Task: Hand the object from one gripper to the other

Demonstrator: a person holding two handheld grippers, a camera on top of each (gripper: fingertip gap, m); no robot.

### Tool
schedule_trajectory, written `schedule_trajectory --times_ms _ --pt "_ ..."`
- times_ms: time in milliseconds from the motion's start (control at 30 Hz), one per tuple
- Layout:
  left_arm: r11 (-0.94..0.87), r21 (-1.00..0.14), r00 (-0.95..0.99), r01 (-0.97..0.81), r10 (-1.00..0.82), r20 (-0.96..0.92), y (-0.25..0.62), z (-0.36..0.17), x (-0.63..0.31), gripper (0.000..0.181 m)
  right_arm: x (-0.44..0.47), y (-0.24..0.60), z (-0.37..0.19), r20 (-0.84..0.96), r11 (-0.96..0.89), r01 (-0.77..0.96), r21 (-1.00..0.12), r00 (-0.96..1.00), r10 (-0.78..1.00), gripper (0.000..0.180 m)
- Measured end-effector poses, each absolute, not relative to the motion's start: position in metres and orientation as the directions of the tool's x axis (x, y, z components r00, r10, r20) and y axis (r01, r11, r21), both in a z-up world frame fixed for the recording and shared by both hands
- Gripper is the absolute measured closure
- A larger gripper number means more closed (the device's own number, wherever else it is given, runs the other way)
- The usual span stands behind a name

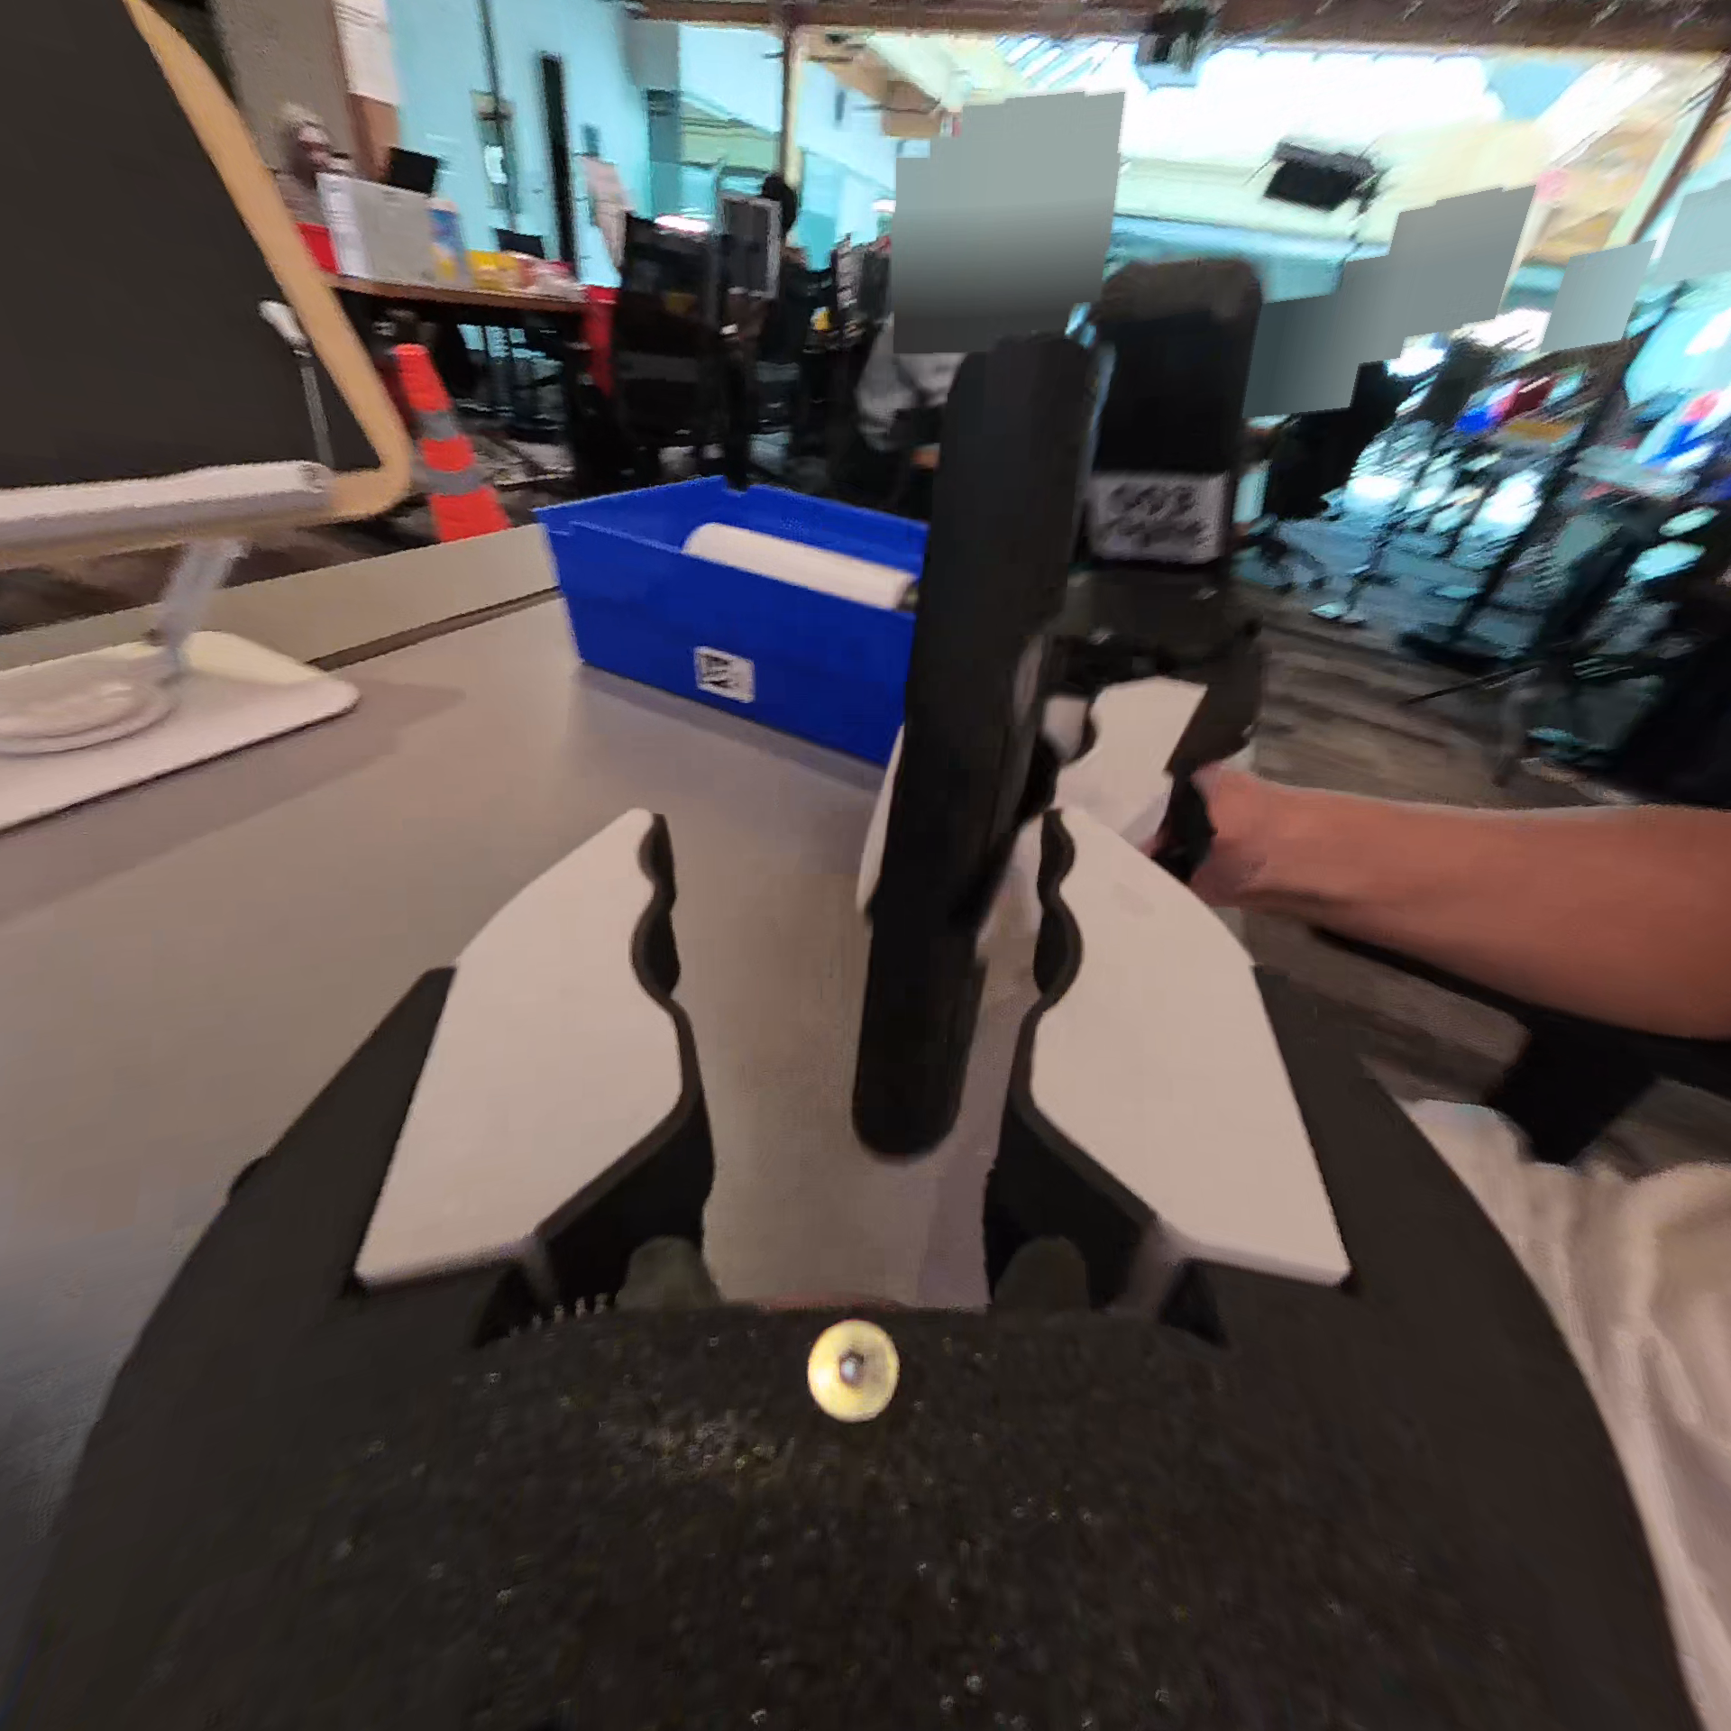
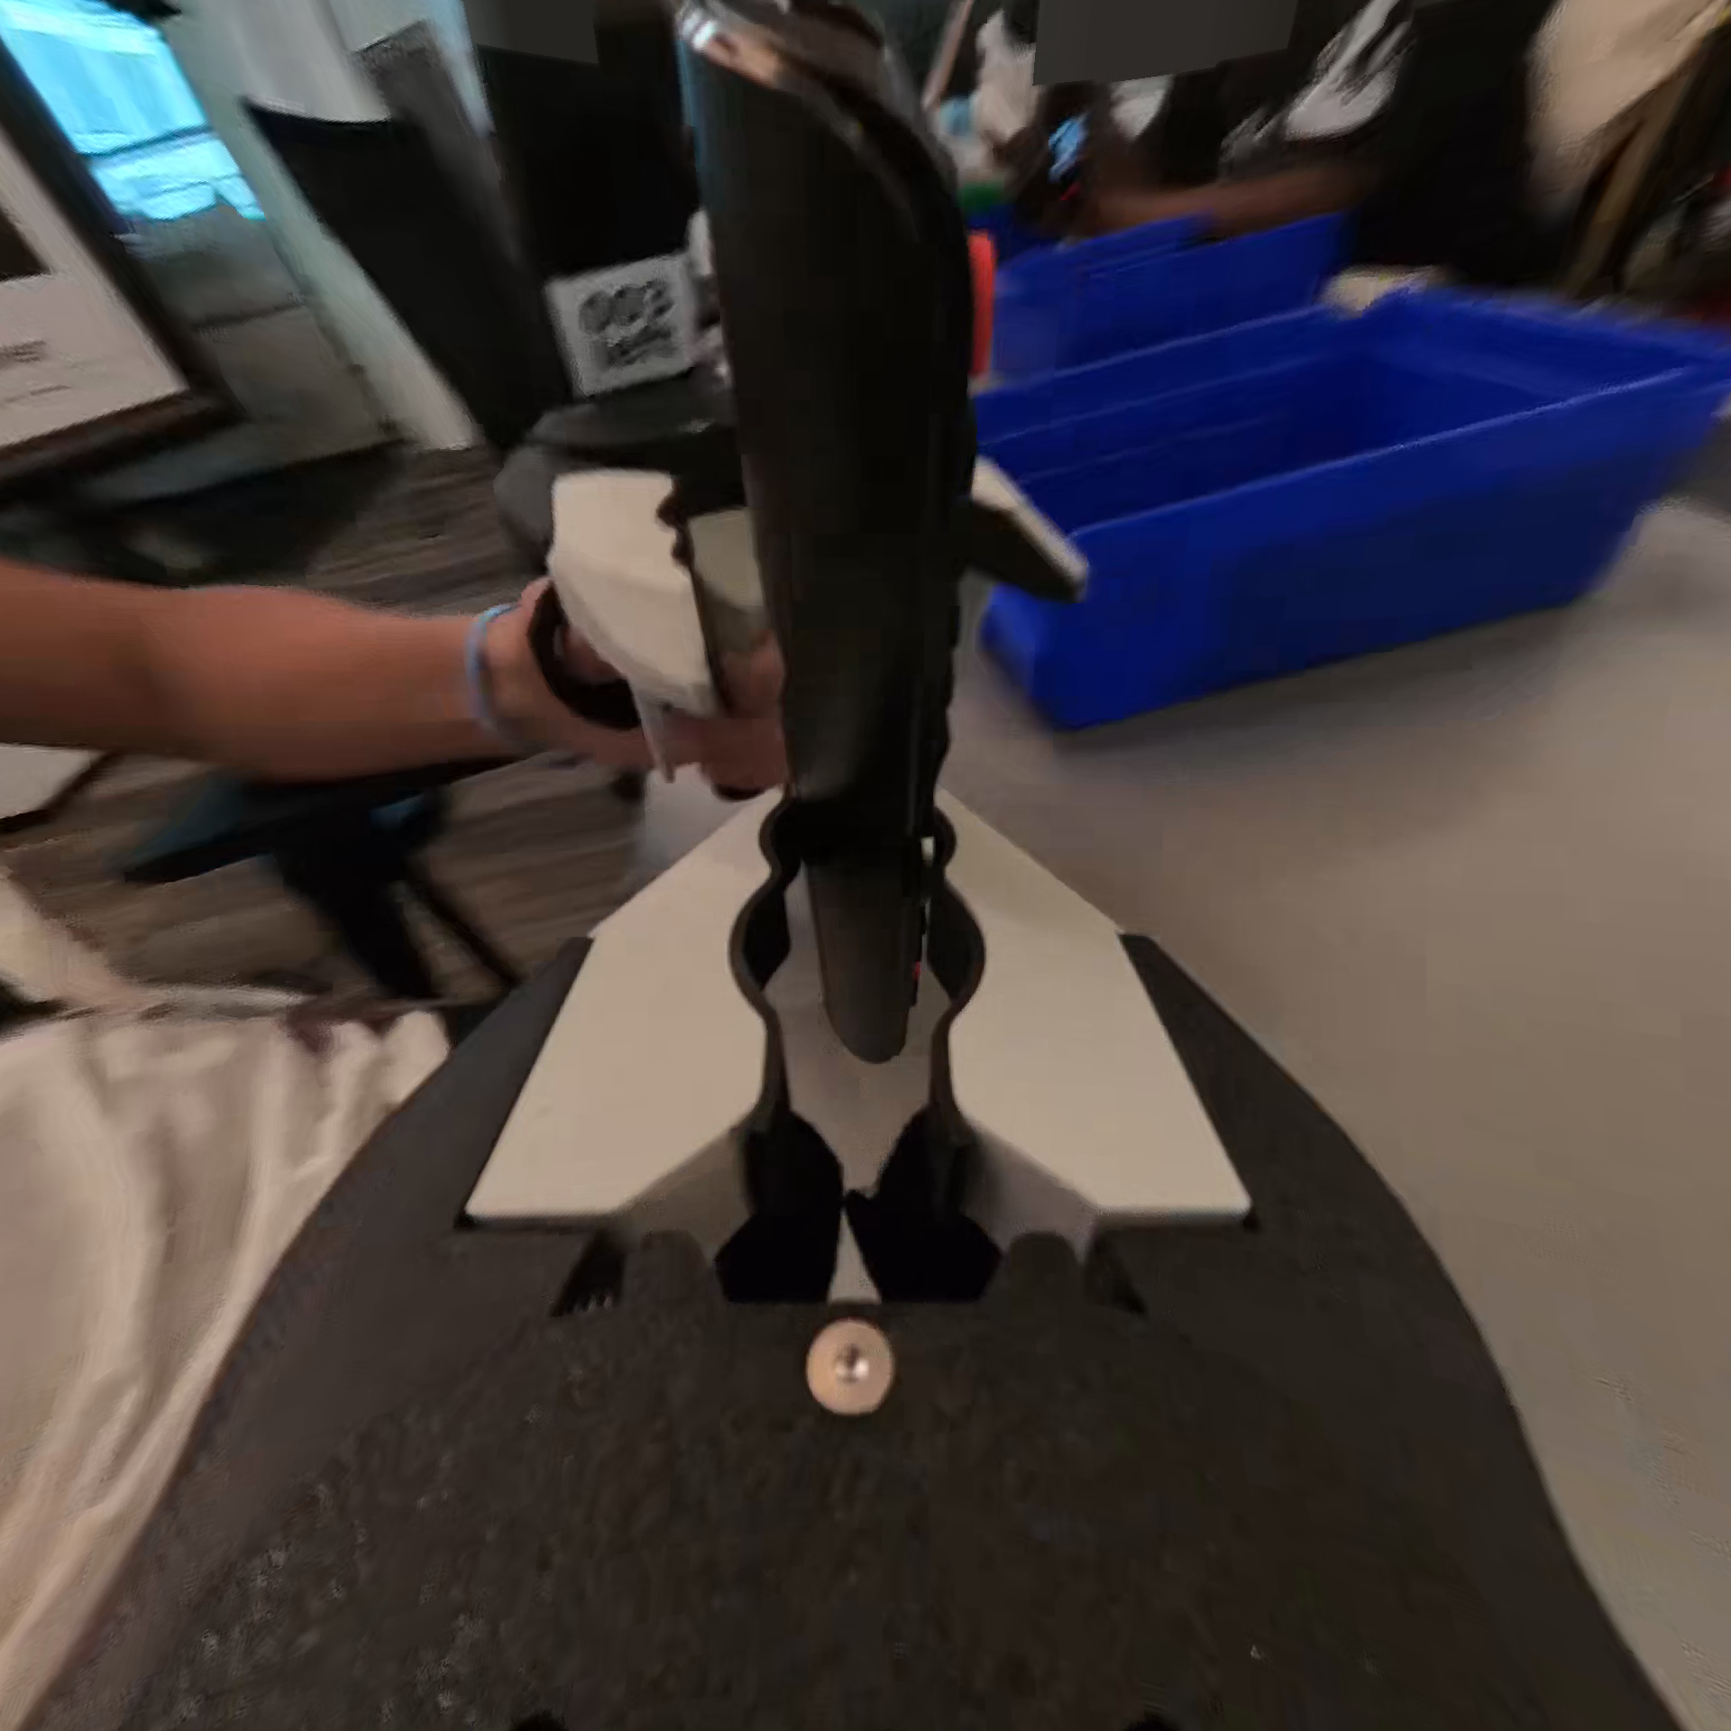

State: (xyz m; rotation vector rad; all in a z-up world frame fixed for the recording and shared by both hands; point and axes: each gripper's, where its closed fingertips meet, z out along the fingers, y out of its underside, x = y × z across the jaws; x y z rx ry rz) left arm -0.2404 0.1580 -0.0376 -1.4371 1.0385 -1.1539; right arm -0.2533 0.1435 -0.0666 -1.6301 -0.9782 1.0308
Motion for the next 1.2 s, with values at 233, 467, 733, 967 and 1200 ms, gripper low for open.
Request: schedule_trajectory --times_ms 233,467,733,967,1200 --pt "-0.299 -0.952 -0.122 -0.073 -0.944 0.306 0.126 -0.030 -0.248 0.117 -0.290 0.099 -0.105 -0.378 -0.386 0.320 -0.865 0.089 0.922 0.156" --pt "-0.269 -0.928 -0.138 -0.259 -0.940 0.311 0.114 -0.059 -0.242 0.157 -0.286 0.098 -0.111 -0.418 -0.422 0.330 -0.845 0.087 0.904 0.155" --pt "-0.424 -0.902 0.134 0.078 -0.892 0.431 0.183 -0.024 -0.273 0.157 -0.241 0.172 -0.081 -0.187 -0.232 0.043 -0.972 0.458 0.869 0.112" --pt "-0.319 -0.893 0.473 0.317 -0.763 0.440 0.219 0.001 -0.323 0.156 -0.240 0.183 -0.075 0.355 0.041 0.411 -0.911 0.729 0.585 0.096" --pt "-0.357 -0.887 0.384 0.292 -0.806 0.451 0.189 -0.005 -0.290 0.156 -0.283 0.179 -0.083 0.314 -0.030 0.399 -0.917 0.764 0.564 0.114"
